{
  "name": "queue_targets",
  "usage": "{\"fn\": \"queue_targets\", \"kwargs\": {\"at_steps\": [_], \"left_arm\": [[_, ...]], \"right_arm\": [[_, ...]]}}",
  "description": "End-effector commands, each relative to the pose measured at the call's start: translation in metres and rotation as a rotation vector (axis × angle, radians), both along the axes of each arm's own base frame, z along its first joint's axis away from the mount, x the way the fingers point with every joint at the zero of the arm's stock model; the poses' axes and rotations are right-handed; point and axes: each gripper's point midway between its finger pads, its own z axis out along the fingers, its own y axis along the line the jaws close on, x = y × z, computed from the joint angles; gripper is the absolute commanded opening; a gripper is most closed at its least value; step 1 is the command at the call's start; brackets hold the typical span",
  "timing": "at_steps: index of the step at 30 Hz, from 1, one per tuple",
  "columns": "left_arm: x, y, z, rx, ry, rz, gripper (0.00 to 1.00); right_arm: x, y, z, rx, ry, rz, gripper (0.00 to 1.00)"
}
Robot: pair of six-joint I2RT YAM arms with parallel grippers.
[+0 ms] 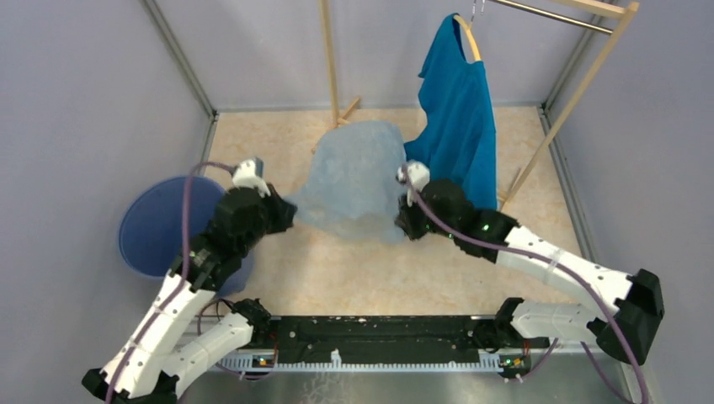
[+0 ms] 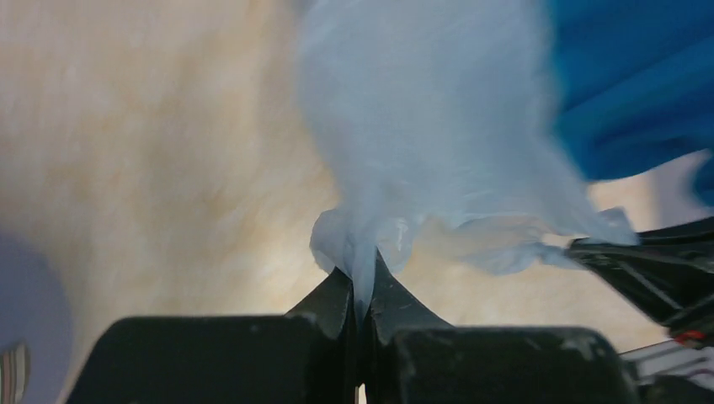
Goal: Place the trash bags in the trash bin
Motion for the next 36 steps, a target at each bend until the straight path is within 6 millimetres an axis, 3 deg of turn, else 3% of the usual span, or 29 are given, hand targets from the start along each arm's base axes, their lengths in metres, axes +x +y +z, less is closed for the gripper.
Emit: {"fn": "queue_targets", "kwargs": {"at_steps": [1,4,10,13,17,22,27,32,36], "left_arm": [[0.018,-0.032,0.168,-0.153,-0.369,-0.159,0.0],[0.005,-0.056,0.191,-0.227,-0.397,-0.302,0.0],[-0.023,-0.104,0.185,-0.434,-0.342,-0.559,0.0],[-0.025,-0.116,0.185,-0.48,-0.331,-0.621,0.0],[-0.016,-0.116,0.173,-0.461,-0.277,-0.57,0.0],[-0.013,-0.115,0.161,-0.448,-0.219,-0.543,0.0],[-0.008,-0.11,0.159,-0.43,-0.205,-0.499,0.0],[-0.011,-0.116,0.159,-0.446,-0.182,-0.534,0.0],[-0.011,-0.117,0.162,-0.445,-0.178,-0.534,0.0]], "right_arm": [[0.028,0.034,0.19,0.332,-0.338,0.049,0.0],[0.023,0.045,0.205,0.377,-0.338,0.101,0.0],[0.002,0.084,0.217,0.553,-0.261,0.256,0.0],[-0.005,0.101,0.227,0.644,-0.244,0.328,0.0],[-0.002,0.112,0.22,0.656,-0.236,0.356,0.0],[-0.006,0.116,0.201,0.662,-0.232,0.393,0.12],[-0.015,0.118,0.199,0.664,-0.279,0.455,0.38],[0.007,0.119,0.199,0.626,-0.336,0.328,0.6],[0.012,0.13,0.198,0.602,-0.38,0.255,0.64]]}}
